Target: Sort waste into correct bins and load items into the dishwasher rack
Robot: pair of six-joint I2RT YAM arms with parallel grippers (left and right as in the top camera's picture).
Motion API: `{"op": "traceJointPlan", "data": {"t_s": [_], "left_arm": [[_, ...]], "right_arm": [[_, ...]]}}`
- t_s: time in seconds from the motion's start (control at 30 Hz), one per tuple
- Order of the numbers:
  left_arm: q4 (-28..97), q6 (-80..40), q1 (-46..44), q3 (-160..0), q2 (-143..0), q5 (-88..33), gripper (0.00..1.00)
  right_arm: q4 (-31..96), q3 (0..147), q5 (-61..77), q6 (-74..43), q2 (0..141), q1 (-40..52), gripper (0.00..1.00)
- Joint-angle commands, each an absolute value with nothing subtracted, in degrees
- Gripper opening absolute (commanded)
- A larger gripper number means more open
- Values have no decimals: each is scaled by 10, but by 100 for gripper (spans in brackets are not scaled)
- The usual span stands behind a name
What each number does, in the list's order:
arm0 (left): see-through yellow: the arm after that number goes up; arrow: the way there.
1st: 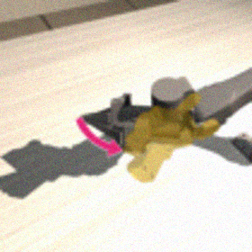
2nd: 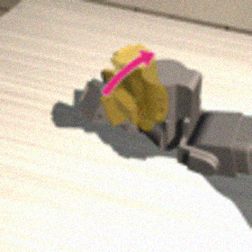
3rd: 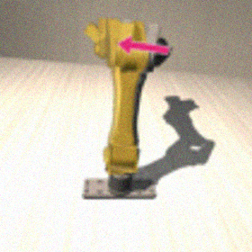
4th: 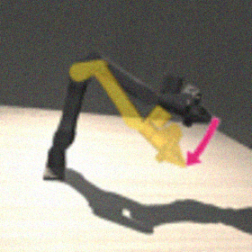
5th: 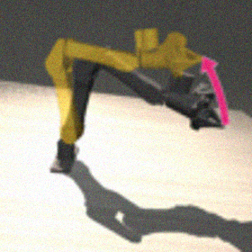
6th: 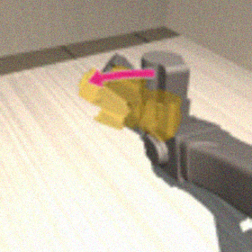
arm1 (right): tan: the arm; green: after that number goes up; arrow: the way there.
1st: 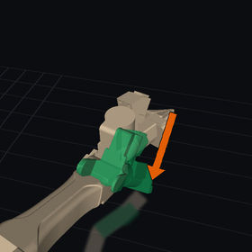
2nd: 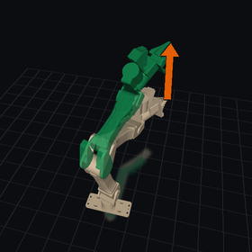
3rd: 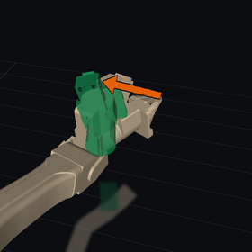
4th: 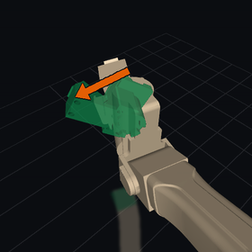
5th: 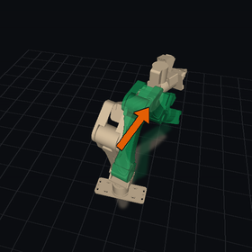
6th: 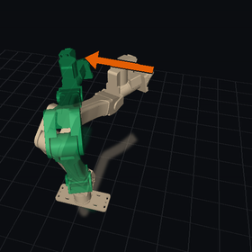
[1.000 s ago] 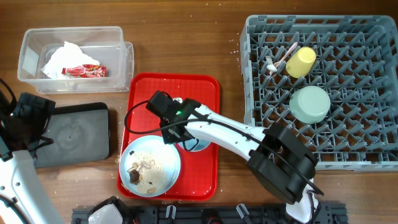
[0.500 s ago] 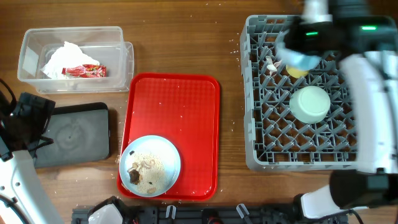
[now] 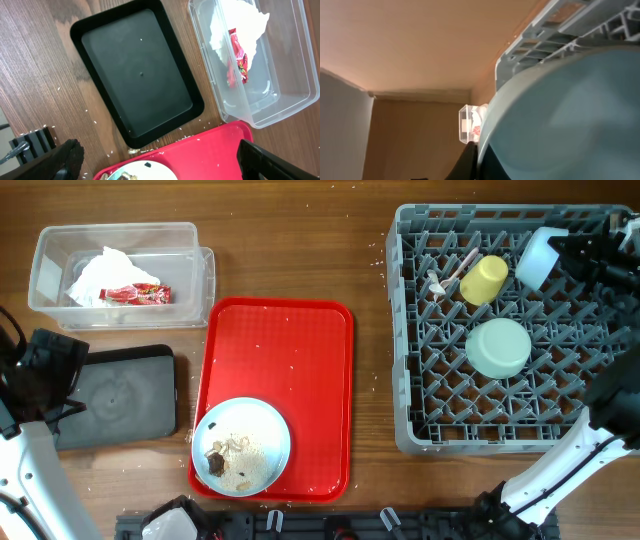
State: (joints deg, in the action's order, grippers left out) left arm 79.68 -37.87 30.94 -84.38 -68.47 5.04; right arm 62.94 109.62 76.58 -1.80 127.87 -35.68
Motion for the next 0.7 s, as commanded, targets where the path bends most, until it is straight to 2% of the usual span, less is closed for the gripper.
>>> {"op": "traceJointPlan", "data": {"t_s": [0.0,0.07,0.13,0.27,0.4,0.43,0.6,0.67], "left_arm": [[796,-382,313,-843,-686,54,100],[795,-382,313,-843,-686,54,100],[796,-382,313,-843,-686,54,100],[796,-382,313,-843,-686,54,100],[796,-382,313,-843,-686,54,100],[796,-382,313,-843,-686,54,100],[796,-382,313,-843,-686,54,100],[796,-382,313,-843,-686,54,100]], "right_arm": [[659,1102,663,-61,1283,-377,5],[683,1102,656,-61,1282,-396,9],[698,1102,655,-59,1279,-419,18],[728,1102,634,-48,1263,-450,21],[707,1102,525,-124,1206,-462,22],[705,1102,444,-179,1174,-462,23],[706,1102,283,-272,1046,-462,39],[704,1102,281,-278,985,-457,53]]}}
